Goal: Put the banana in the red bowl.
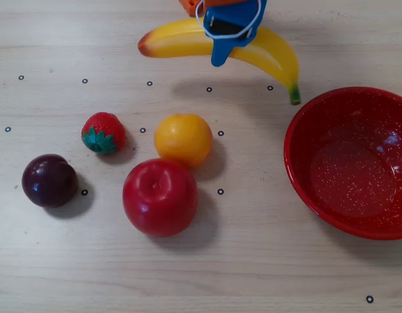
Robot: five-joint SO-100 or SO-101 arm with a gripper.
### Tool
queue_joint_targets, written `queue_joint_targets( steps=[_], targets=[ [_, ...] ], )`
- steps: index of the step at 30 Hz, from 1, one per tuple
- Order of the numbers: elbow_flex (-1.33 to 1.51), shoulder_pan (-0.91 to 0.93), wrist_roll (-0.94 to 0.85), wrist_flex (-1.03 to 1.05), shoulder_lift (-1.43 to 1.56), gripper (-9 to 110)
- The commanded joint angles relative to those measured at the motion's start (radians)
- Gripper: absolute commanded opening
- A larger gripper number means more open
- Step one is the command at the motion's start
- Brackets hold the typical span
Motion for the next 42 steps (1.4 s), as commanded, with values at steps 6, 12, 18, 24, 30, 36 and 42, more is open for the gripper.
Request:
queue_joint_targets(
  steps=[6, 12, 18, 24, 30, 36, 42],
  targets=[
    [-0.282, 0.043, 0.126, 0.061, 0.115, 0],
    [-0.364, 0.072, 0.258, -0.196, 0.12, 0],
    [-0.316, 0.143, 0.37, -0.453, 0.135, 0],
    [-0.235, 0.232, 0.434, -0.698, 0.137, 0],
    [-0.121, 0.301, 0.48, -0.891, 0.115, 0],
    [-0.089, 0.356, 0.518, -0.954, 0.049, 0],
    [-0.097, 0.383, 0.515, -0.951, -0.044, 9]
  ],
)
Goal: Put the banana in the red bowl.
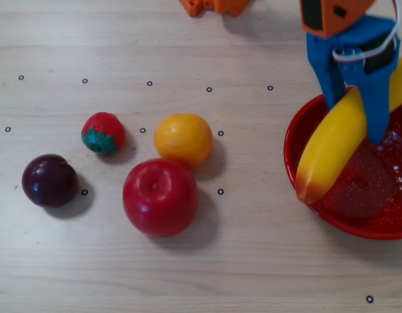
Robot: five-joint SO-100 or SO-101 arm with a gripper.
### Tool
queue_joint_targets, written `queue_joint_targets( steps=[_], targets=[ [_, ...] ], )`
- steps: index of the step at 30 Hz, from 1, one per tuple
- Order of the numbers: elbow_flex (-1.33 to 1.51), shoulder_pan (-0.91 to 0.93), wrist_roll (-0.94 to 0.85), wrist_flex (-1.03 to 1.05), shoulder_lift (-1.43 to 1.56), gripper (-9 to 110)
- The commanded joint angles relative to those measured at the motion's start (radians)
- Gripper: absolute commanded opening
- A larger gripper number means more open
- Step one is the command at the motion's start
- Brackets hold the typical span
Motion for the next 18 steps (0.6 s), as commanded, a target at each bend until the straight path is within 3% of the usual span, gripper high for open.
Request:
queue_joint_targets(
  steps=[1, 6, 10, 13, 18],
  targets=[
    [-0.063, 0.021, 0.025, -0.034, 0.051, 12],
    [-0.043, 0.015, 0.012, -0.052, 0.005, 33],
    [-0.044, 0.008, 0.009, -0.057, -0.002, 37],
    [-0.064, -0.002, -0.017, -0.054, 0.005, 28],
    [-0.097, -0.029, -0.058, -0.051, 0.034, 0]
  ],
)
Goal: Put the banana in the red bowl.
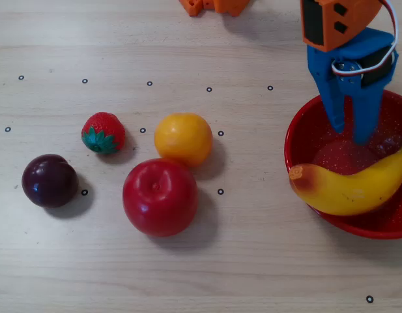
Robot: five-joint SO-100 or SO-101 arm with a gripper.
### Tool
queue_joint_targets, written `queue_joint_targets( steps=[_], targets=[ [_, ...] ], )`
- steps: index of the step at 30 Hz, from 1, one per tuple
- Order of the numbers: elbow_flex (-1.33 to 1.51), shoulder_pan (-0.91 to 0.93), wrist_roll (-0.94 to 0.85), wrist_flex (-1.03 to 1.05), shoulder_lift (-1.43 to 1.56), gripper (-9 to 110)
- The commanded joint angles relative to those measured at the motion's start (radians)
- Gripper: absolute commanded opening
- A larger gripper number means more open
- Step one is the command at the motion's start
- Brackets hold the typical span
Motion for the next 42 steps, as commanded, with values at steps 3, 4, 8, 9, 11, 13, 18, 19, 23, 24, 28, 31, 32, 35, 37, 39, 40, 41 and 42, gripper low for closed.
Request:
queue_joint_targets(
  steps=[3, 4, 8, 9, 11, 13, 18, 19, 23, 24, 28, 31, 32, 35, 37, 39, 40, 41, 42],
  targets=[
    [-0.094, -0.052, -0.054, -0.006, 0.106, 0],
    [-0.092, -0.061, -0.063, 0.003, 0.118, 0],
    [-0.051, -0.097, -0.101, 0.023, 0.19, 0],
    [-0.028, -0.104, -0.104, 0.021, 0.219, 0],
    [0.012, -0.121, -0.118, 0.025, 0.272, 0],
    [0.063, -0.14, -0.126, 0.032, 0.331, 0],
    [0.198, -0.202, -0.166, 0.054, 0.48, 0],
    [0.235, -0.218, -0.17, 0.048, 0.514, 0],
    [0.425, -0.273, -0.158, -0.012, 0.678, 0],
    [0.471, -0.287, -0.155, -0.023, 0.726, 0],
    [0.621, -0.353, -0.156, -0.046, 0.865, 0],
    [0.762, -0.397, -0.14, -0.109, 0.953, 0],
    [0.819, -0.411, -0.129, -0.146, 0.986, 0],
    [1.003, -0.442, -0.097, -0.258, 1.106, 0],
    [1.114, -0.453, -0.086, -0.307, 1.187, 0],
    [1.187, -0.457, -0.094, -0.308, 1.252, 0],
    [1.218, -0.457, -0.1, -0.304, 1.279, 0],
    [1.249, -0.456, -0.104, -0.307, 1.305, 0],
    [1.284, -0.454, -0.104, -0.313, 1.338, 0]
  ],
)
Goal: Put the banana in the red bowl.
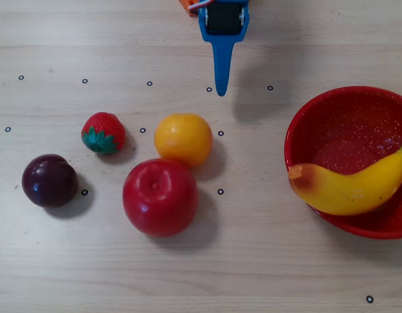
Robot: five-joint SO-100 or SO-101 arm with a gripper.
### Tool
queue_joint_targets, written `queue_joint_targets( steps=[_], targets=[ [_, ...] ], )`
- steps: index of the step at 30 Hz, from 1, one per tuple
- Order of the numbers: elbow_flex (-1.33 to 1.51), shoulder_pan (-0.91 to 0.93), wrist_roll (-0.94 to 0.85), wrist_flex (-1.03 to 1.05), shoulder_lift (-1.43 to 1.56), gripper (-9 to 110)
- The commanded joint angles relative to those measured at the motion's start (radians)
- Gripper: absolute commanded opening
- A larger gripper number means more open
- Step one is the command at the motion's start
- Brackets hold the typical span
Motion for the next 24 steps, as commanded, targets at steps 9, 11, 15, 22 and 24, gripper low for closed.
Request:
queue_joint_targets(
  steps=[9, 11, 15, 22, 24],
  targets=[
    [0.164, -0.035, -0.018, -0.009, 0.268, 0],
    [0.164, -0.04, -0.037, 0.032, 0.293, 0],
    [0.164, -0.049, -0.061, 0.112, 0.337, 0],
    [0.164, -0.051, -0.1, 0.278, 0.44, 0],
    [0.164, -0.064, -0.112, 0.278, 0.44, 0]
  ],
)
